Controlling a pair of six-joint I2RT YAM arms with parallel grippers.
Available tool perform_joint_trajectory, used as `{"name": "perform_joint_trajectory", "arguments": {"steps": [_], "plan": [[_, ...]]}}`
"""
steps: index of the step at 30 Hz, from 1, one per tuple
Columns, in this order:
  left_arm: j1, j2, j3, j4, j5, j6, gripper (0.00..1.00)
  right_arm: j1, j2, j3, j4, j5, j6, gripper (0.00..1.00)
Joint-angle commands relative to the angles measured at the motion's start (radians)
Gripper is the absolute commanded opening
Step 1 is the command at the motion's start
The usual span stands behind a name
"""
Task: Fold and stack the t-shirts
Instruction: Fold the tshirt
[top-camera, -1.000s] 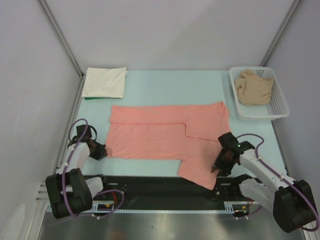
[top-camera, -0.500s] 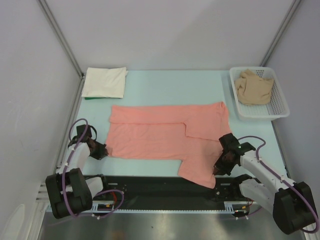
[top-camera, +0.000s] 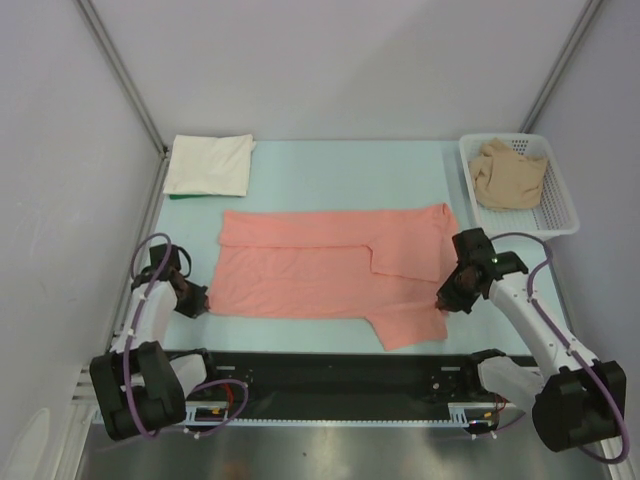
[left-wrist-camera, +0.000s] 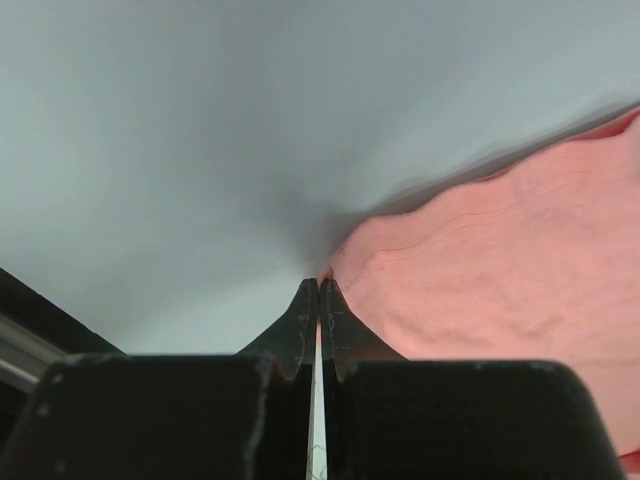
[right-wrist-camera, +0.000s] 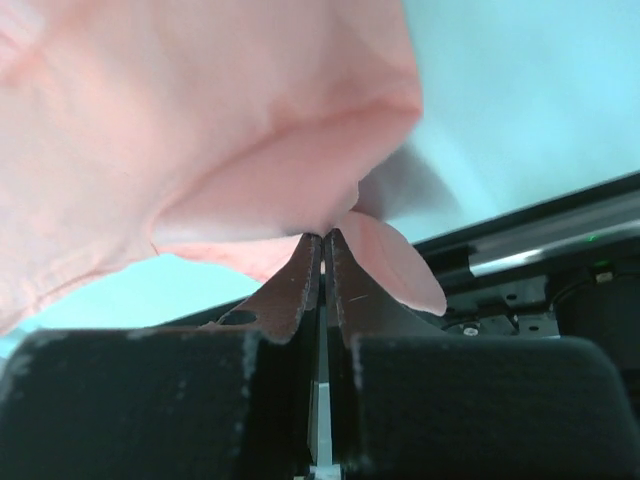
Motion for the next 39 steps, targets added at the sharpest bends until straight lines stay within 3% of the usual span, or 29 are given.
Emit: {"name": "perform_joint_trajectory", "arguments": {"steps": [1,12,17,28,39], "plan": [[-0.004,0.017,0.086,-0.023,-0.039,0.013,0.0,-0.045,0.066,0.097,0.017,0.038,-0.105,0.0],[-0.041,0.115,0.181,-0.014,-0.069,0.036,0.0,-0.154,0.272,0.258,0.107,-0.025,-0.225,0.0],[-0.108,0.174,0.273,0.004,-0.073,0.043,0.0,-0.189,0.321,0.304,0.133,-0.03,-0.248,0.0],[-0.157,0.454,0.52,-0.025,-0.109,0.091,0.0,-0.217,0.507,0.4,0.202,-0.079,-0.28,0.0],[-0.188,0.585,0.666,-0.045,-0.134,0.079,0.0,-0.255,0.623,0.485,0.224,-0.126,-0.314,0.0]]}}
